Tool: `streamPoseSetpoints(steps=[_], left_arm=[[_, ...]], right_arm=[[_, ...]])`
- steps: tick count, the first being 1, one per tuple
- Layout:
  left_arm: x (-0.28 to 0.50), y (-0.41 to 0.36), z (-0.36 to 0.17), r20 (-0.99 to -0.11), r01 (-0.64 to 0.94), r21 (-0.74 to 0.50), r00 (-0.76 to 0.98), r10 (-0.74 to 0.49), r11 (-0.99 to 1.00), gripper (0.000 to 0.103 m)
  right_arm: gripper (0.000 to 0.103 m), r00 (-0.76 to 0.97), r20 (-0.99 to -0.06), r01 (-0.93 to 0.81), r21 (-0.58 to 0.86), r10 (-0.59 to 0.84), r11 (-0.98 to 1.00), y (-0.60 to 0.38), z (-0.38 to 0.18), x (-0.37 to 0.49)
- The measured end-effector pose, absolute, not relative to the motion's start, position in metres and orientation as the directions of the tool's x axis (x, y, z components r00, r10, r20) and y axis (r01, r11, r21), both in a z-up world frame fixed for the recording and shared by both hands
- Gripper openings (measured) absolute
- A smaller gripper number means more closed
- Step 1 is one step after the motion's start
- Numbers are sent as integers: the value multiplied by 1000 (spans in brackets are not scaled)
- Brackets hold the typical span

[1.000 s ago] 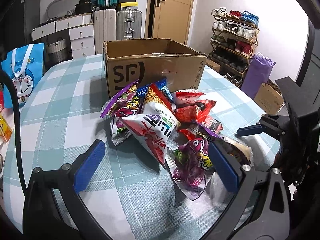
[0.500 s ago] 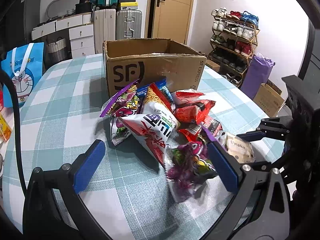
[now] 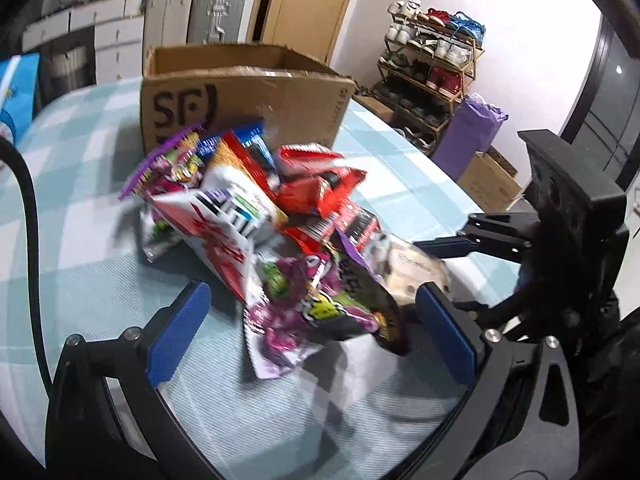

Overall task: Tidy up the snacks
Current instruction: 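Grasp the cream cracker packet with the right tool while the left grasps the purple bag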

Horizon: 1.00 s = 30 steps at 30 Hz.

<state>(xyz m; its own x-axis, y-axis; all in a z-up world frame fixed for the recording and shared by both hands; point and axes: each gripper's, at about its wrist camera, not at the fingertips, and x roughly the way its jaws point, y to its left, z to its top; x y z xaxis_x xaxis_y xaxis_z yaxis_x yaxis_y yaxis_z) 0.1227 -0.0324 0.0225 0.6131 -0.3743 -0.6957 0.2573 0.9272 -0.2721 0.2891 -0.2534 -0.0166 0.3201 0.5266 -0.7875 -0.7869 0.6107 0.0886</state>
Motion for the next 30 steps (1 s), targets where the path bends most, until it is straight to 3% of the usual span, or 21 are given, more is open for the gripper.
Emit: streamPoseSetpoints(steps=[11, 14, 16, 20, 23, 24, 30], left_arm=[[136, -42, 0, -734, 214, -335, 551, -396, 918, 101], [141, -44, -5, -733, 204, -359, 543, -410, 911, 94], [142, -47, -6, -732, 208, -356, 545, -410, 911, 84], [144, -53, -6, -735, 214, -343, 545, -404, 914, 77], [141, -54, -3, -728, 233, -334, 552, -407, 913, 64], [139, -53, 1, -720, 251, -341, 550, -423, 906, 55], [134, -62, 6, -728, 291, -290, 551, -408, 912, 51]], right_arm=[[59, 312, -796, -799, 76, 519, 597, -250, -20, 288], [59, 310, -797, -798, 79, 518, 598, -251, -20, 289], [59, 309, -798, -795, 81, 518, 601, -252, -20, 289], [59, 308, -800, -794, 83, 515, 603, -253, -22, 291], [59, 305, -801, -796, 83, 516, 600, -253, -22, 292], [59, 305, -801, -797, 82, 516, 598, -253, -23, 292], [59, 304, -801, -801, 79, 516, 594, -251, -22, 290]])
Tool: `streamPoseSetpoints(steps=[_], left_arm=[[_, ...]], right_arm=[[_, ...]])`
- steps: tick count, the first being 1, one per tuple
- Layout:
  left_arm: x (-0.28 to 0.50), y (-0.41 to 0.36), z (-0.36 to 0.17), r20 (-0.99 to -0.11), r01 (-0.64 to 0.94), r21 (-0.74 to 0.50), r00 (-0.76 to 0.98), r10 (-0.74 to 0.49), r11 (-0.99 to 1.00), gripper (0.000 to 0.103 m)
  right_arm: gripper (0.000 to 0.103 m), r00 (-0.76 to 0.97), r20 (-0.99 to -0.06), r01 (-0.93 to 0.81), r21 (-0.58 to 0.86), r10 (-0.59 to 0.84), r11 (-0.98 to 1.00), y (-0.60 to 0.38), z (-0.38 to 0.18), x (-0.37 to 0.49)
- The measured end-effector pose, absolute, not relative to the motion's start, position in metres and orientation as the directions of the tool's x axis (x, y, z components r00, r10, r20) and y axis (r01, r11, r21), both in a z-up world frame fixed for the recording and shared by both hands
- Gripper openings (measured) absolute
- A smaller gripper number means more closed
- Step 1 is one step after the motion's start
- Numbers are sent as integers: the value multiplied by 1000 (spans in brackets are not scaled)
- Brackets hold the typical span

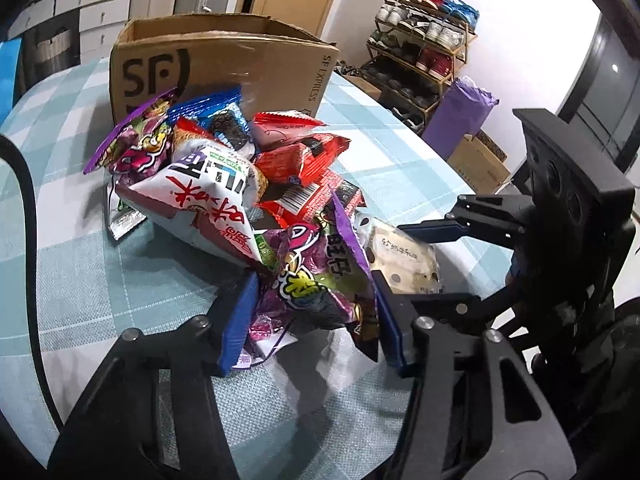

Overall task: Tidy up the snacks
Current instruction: 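Grasp the cream cracker packet with the right tool while the left grasps the purple bag, then lift both held snacks and carry them over the cardboard box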

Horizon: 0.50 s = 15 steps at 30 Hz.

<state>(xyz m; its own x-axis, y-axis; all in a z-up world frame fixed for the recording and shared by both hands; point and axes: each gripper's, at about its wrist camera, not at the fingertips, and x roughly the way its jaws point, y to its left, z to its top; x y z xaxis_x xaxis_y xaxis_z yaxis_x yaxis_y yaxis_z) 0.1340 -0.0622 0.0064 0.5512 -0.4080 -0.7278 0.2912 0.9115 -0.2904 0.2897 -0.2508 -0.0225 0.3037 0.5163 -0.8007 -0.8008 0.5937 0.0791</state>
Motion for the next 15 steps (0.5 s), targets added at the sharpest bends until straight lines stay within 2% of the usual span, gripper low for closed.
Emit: streamPoseSetpoints(steps=[2, 3, 15], left_arm=[[132, -64, 10, -727, 305, -288, 547, -414, 908, 49], [131, -64, 13, -721, 313, -294, 548, -424, 903, 43], [116, -46, 28, -676, 328, -338, 568, -470, 882, 40]], right_arm=[[59, 304, -801, -802, 77, 516, 593, -251, -22, 289], [59, 304, -800, -802, 78, 517, 592, -251, -22, 289], [59, 302, -777, -809, 99, 553, 580, -258, -14, 286]])
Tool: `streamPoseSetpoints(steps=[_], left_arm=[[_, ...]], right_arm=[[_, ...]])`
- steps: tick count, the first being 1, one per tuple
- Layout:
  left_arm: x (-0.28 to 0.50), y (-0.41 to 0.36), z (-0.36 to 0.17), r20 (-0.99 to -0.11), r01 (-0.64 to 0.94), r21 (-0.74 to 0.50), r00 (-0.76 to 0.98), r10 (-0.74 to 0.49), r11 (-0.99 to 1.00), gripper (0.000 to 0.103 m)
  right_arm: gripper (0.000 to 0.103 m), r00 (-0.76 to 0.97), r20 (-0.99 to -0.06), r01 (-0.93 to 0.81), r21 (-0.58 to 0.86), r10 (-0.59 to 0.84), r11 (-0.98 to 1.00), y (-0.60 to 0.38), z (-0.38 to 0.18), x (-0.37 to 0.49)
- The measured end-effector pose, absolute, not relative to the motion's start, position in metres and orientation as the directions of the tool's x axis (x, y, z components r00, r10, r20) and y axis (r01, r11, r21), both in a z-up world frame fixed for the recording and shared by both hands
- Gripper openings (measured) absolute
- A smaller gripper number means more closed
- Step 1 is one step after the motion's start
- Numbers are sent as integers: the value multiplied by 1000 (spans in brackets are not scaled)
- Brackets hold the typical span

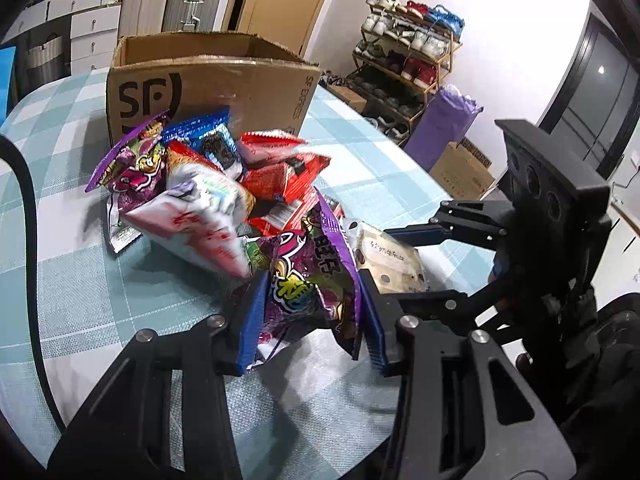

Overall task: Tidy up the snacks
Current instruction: 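Lift both held snacks and carry them over the cardboard box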

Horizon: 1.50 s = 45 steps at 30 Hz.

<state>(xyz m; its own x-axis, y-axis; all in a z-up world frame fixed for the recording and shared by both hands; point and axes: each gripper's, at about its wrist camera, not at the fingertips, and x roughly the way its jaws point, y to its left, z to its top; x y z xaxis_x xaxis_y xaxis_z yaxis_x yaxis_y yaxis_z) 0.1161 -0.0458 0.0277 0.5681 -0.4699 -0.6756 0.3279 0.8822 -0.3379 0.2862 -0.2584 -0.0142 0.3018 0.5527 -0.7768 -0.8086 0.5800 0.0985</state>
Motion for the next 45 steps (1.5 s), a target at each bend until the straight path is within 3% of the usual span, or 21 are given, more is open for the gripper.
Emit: streamPoseSetpoints(steps=[9, 18, 30, 45], left_arm=[[103, -30, 53, -598, 327, -351, 643, -479, 877, 40], [92, -9, 77, -541, 242, -297, 755, -371, 924, 40], [104, 2, 95, -516, 162, -219, 818, -256, 962, 40], [150, 16, 126, -463, 100, -221, 865, -195, 970, 40]], right_arm=[[58, 323, -722, -799, 138, 612, 585, -269, 2, 287], [58, 373, -663, -777, 159, 649, 609, -276, 17, 291], [59, 452, -590, -718, 205, 669, 666, -280, 35, 300], [58, 536, -513, -679, 210, 671, 703, -261, 74, 325]])
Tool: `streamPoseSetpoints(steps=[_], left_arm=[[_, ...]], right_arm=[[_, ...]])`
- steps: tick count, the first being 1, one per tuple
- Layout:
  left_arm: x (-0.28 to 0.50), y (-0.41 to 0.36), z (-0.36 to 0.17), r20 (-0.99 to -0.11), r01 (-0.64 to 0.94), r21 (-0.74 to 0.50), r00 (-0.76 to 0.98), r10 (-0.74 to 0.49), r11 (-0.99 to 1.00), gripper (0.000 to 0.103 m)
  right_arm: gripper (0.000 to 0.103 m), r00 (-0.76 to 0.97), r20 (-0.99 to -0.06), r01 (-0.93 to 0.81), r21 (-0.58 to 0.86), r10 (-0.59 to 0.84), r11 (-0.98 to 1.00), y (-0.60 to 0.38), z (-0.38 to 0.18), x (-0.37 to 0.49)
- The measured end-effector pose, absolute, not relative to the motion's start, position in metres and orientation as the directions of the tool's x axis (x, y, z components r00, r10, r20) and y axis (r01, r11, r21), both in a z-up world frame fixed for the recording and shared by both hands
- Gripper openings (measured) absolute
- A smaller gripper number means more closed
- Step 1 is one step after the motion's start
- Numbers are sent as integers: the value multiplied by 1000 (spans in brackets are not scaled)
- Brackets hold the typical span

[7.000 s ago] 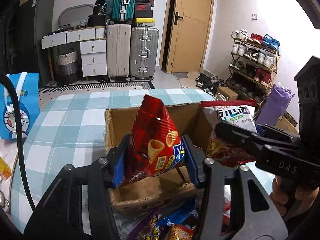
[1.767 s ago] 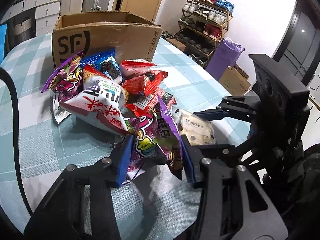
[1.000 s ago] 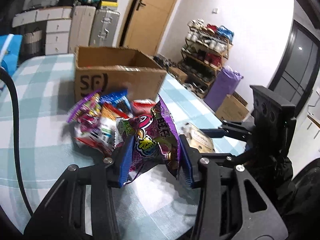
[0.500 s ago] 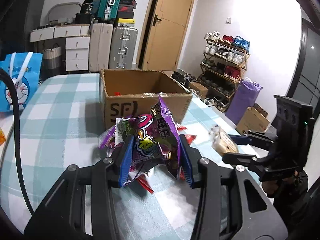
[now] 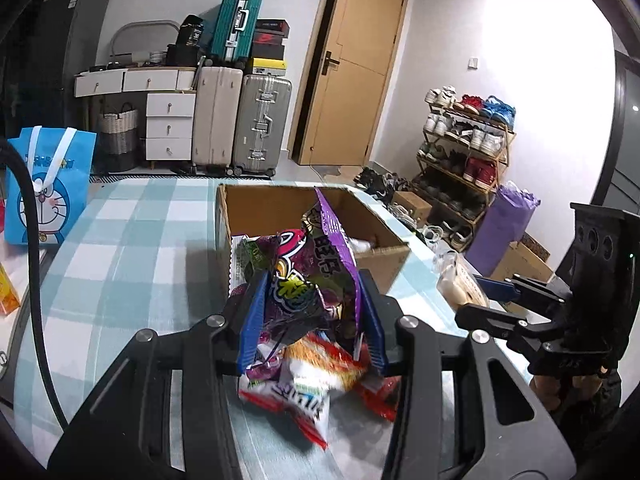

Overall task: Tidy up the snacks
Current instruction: 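Lift both held snacks and carry them over the cardboard box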

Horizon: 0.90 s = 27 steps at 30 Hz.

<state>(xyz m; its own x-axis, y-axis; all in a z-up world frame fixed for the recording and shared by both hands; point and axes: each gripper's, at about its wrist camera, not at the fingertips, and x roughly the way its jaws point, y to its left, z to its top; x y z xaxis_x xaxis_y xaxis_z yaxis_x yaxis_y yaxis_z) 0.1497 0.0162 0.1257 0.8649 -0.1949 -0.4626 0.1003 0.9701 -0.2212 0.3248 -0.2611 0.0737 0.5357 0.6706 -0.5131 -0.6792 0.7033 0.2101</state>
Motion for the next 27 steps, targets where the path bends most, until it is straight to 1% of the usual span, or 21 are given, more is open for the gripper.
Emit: streamPoseSetpoints(steps=[5, 10, 21, 27], left_arm=[[171, 21, 132, -457, 84, -223, 871, -181, 971, 40], [193, 24, 134, -460, 76, -223, 871, -174, 972, 40], [251, 24, 125, -482, 54, -199, 864, -146, 979, 40], [282, 22, 113, -498, 43, -174, 858, -126, 984, 40]], right_arm=[[59, 579, -491, -651, 202, 651, 731, -256, 88, 340], [58, 602, -472, -620, 231, 644, 749, -256, 99, 361], [59, 616, -468, -578, 278, 634, 767, -250, 109, 410], [59, 606, -474, -573, 296, 638, 764, -240, 104, 432]])
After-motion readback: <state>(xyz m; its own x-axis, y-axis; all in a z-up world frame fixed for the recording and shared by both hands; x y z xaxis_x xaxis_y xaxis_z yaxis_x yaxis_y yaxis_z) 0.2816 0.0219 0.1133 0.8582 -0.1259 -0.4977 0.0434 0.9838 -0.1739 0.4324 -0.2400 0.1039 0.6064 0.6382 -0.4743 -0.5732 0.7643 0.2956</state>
